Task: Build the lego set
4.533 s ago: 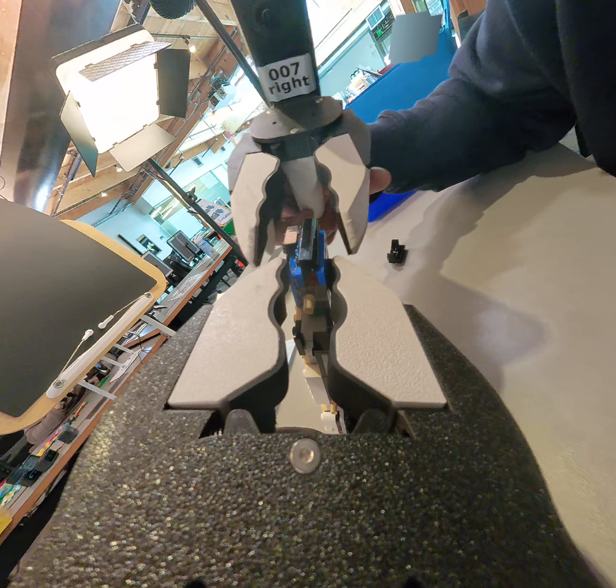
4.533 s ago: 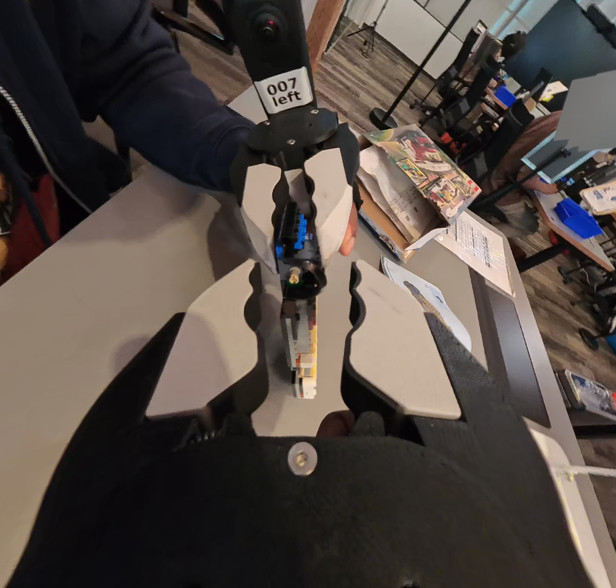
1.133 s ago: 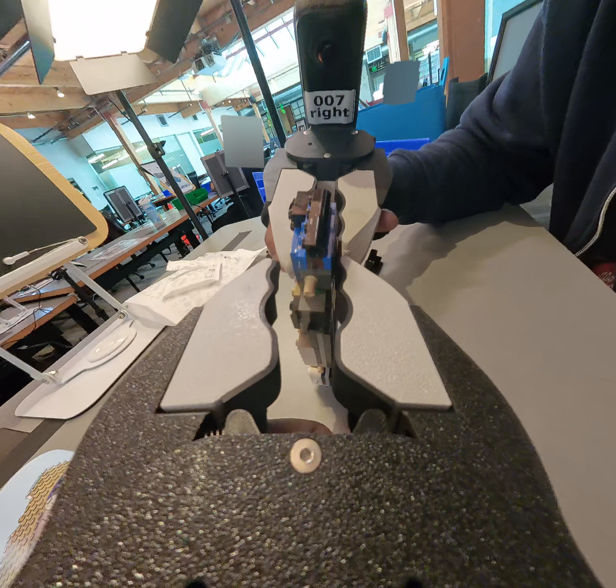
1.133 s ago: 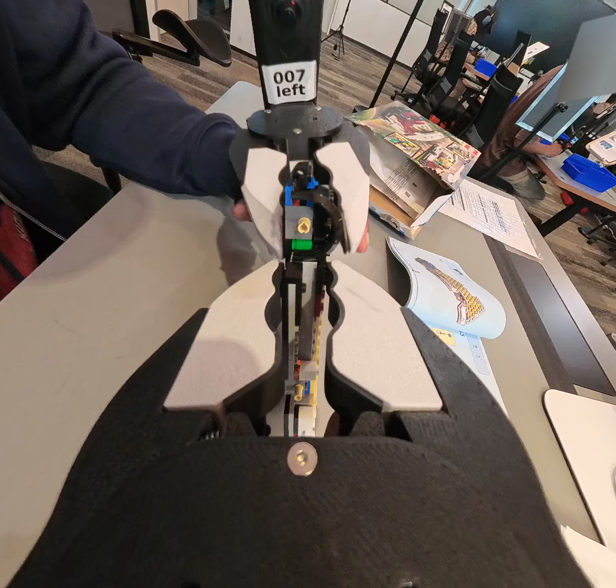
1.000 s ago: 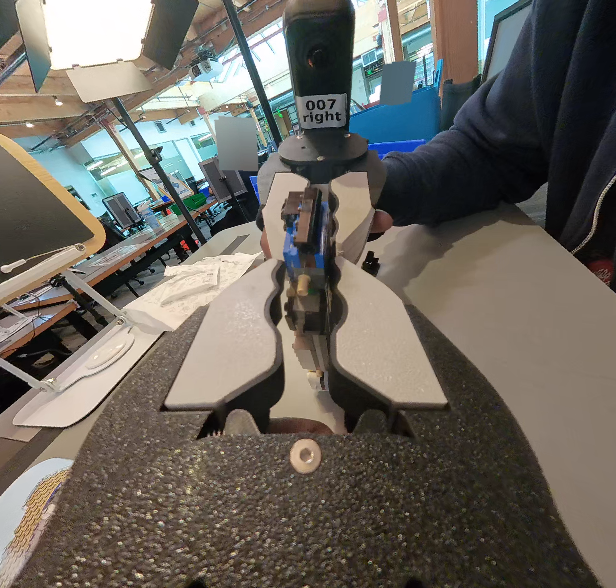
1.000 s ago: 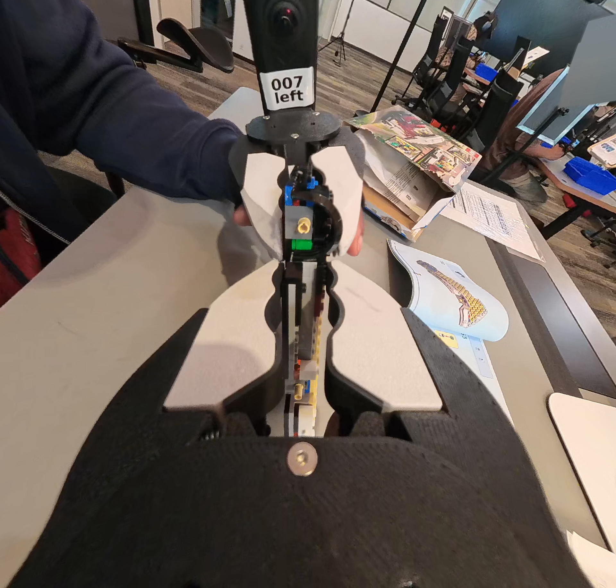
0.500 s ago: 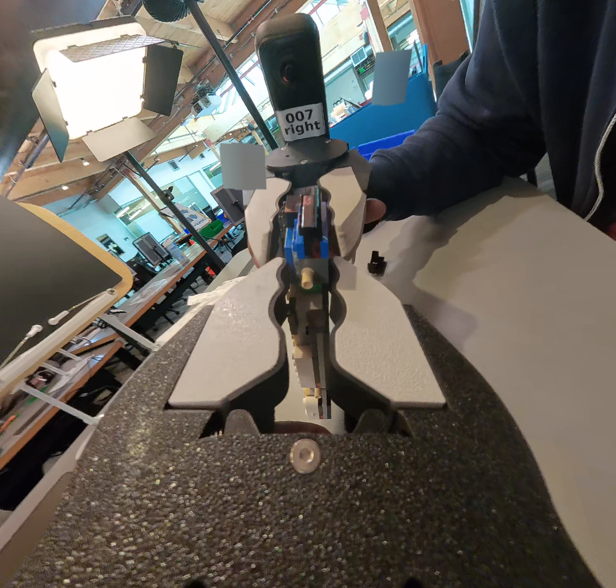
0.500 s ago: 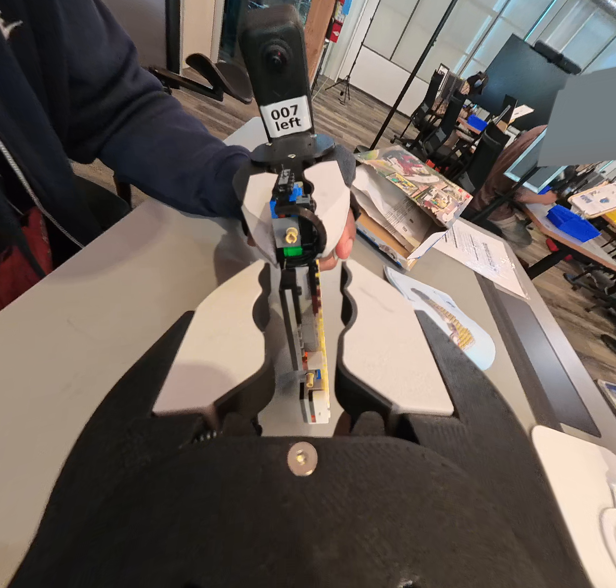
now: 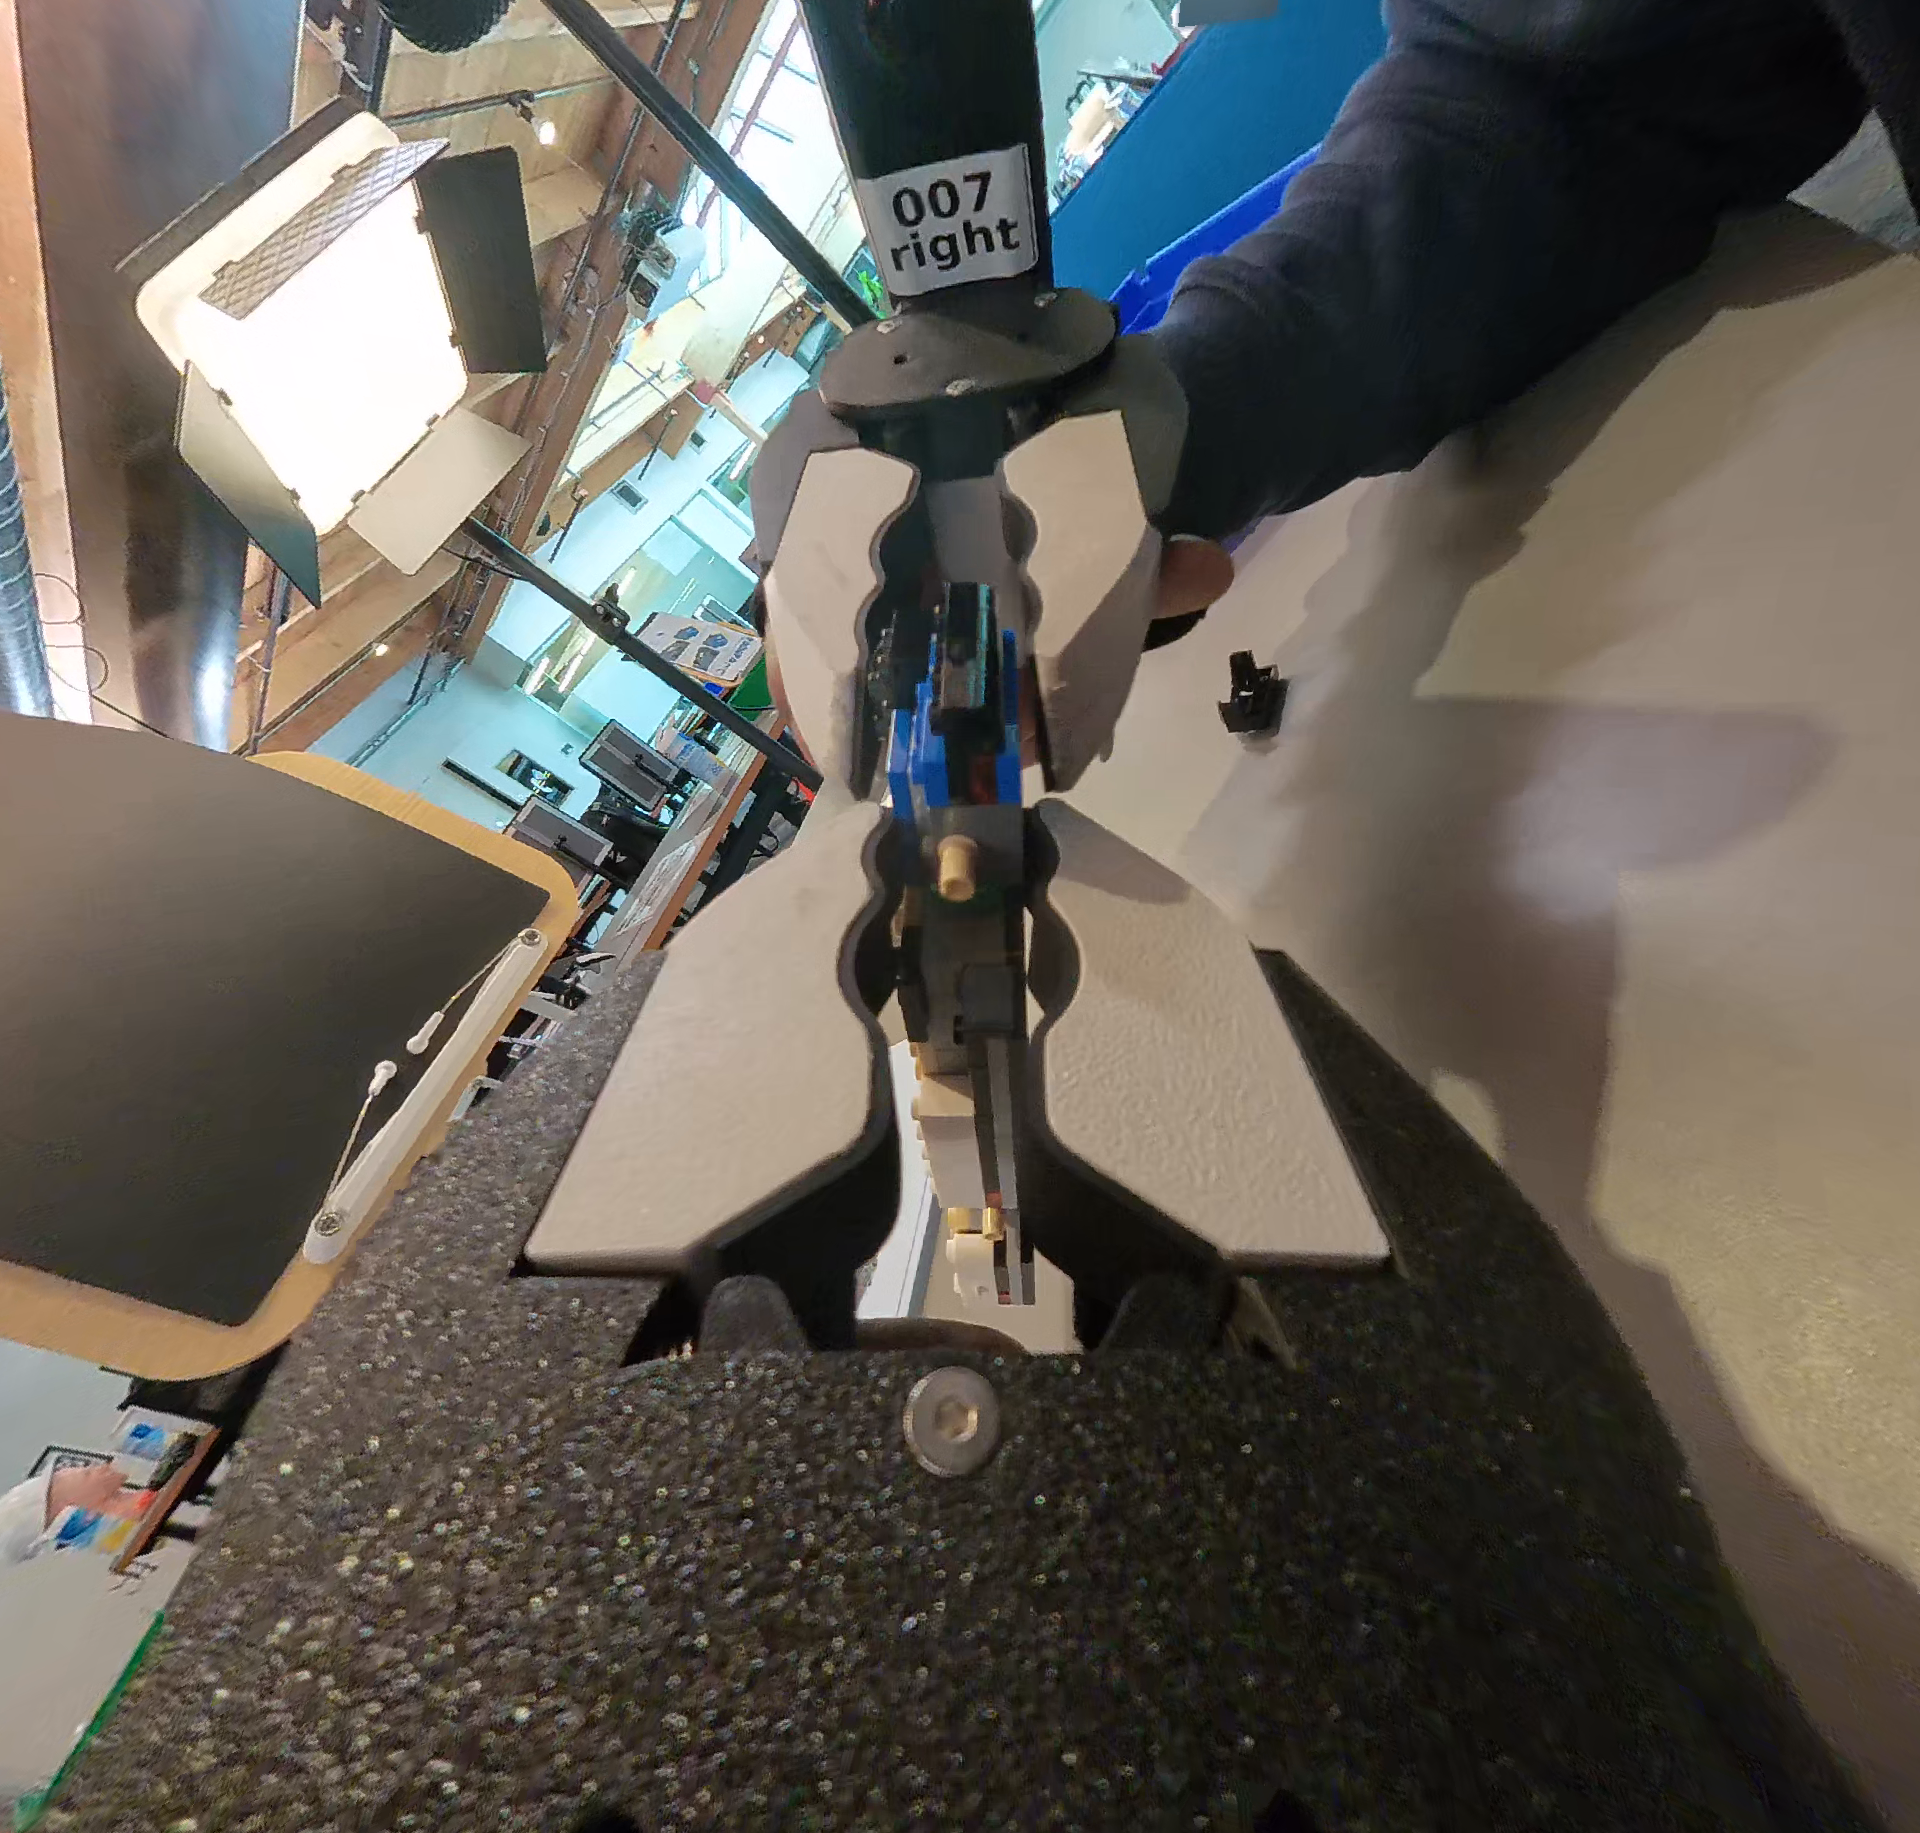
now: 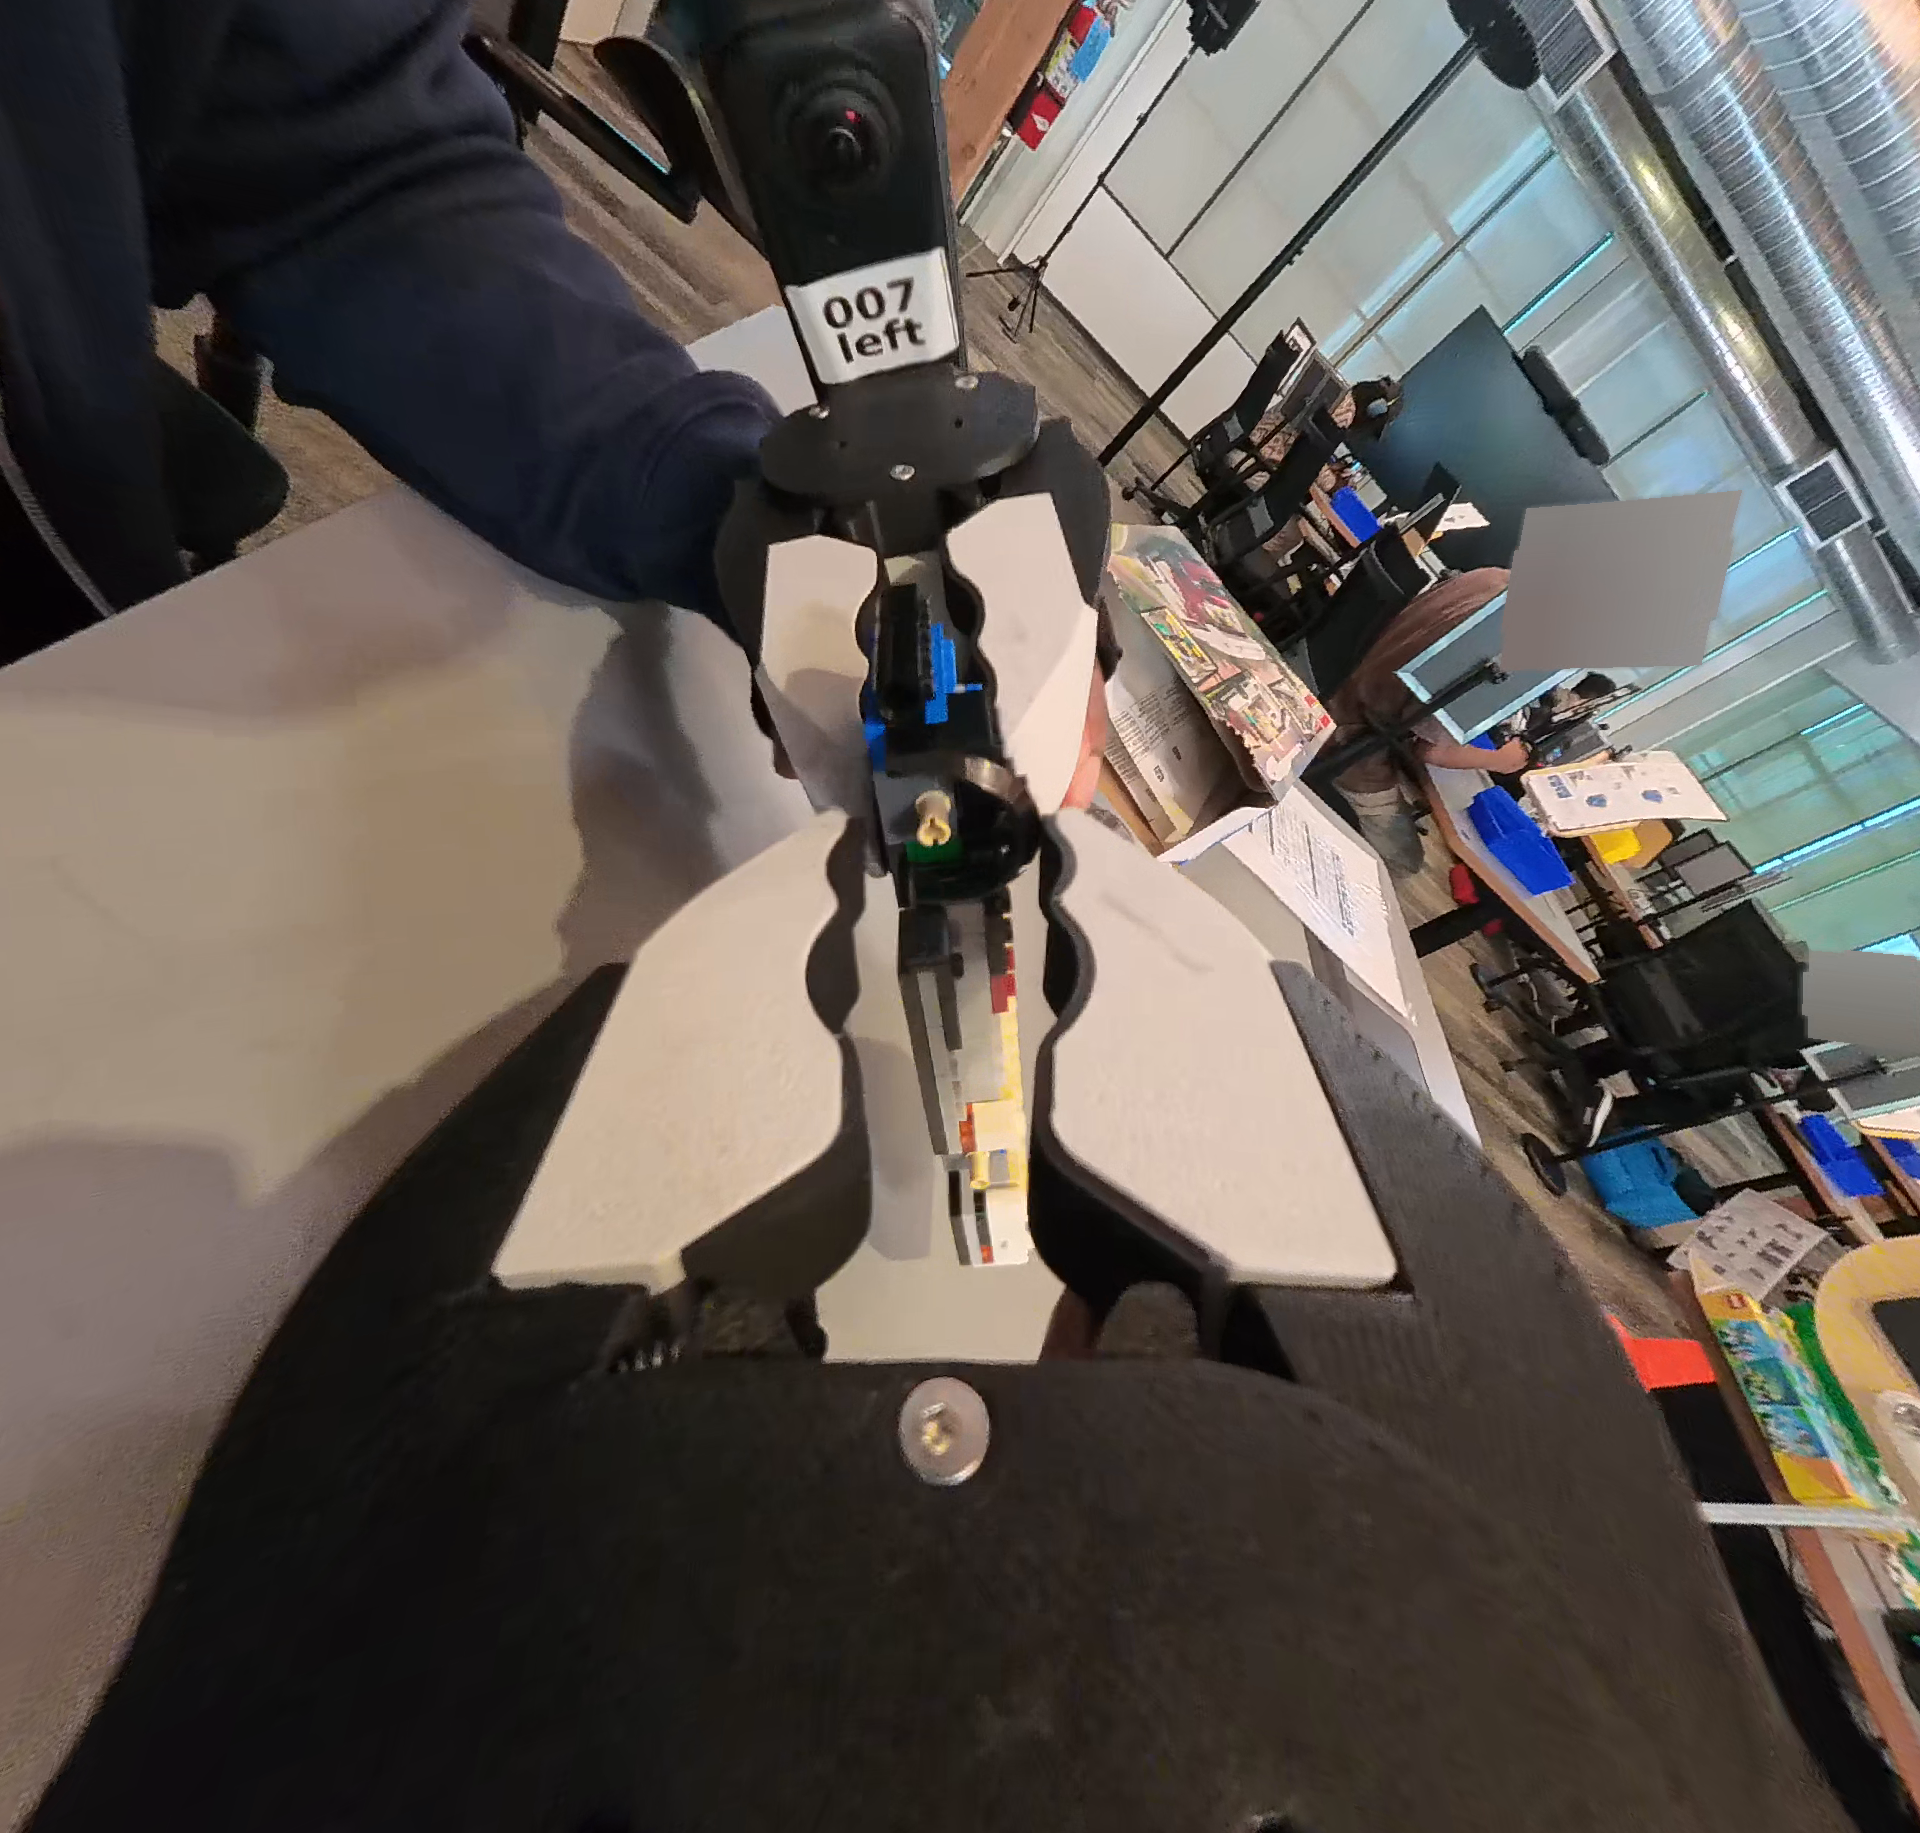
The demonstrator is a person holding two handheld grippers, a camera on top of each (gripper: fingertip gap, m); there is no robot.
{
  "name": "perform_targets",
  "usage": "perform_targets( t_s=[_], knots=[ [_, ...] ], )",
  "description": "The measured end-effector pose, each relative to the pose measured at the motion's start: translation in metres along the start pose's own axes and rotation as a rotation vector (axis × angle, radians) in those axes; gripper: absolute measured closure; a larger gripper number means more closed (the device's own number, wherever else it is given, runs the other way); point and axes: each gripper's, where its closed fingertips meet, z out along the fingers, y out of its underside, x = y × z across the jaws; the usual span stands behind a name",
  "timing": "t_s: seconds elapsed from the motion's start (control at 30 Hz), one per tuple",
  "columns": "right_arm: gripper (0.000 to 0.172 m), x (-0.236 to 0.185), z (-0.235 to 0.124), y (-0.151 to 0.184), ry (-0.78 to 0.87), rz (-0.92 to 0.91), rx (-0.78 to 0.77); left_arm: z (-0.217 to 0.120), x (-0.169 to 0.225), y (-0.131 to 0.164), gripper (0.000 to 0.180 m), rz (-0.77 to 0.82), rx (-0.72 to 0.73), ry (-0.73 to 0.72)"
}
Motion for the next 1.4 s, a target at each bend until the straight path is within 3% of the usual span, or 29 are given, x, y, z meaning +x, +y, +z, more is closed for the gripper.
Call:
perform_targets(
  t_s=[1.17,1.33,1.4],
  knots=[
    [0.148,-0.01,-0.007,0.002,-0.096,0.012,-0.036,0.006,0.007,0.001,0.159,0.01,-0.058,0.045],
    [0.146,-0.006,-0.011,0.001,-0.078,-0.003,-0.039,0.008,0.003,0.001,0.158,0.0,-0.062,0.019],
    [0.136,-0.005,-0.012,0.0,-0.065,-0.026,-0.039,0.008,0.002,0.004,0.158,0.006,-0.079,0.015]
  ],
)
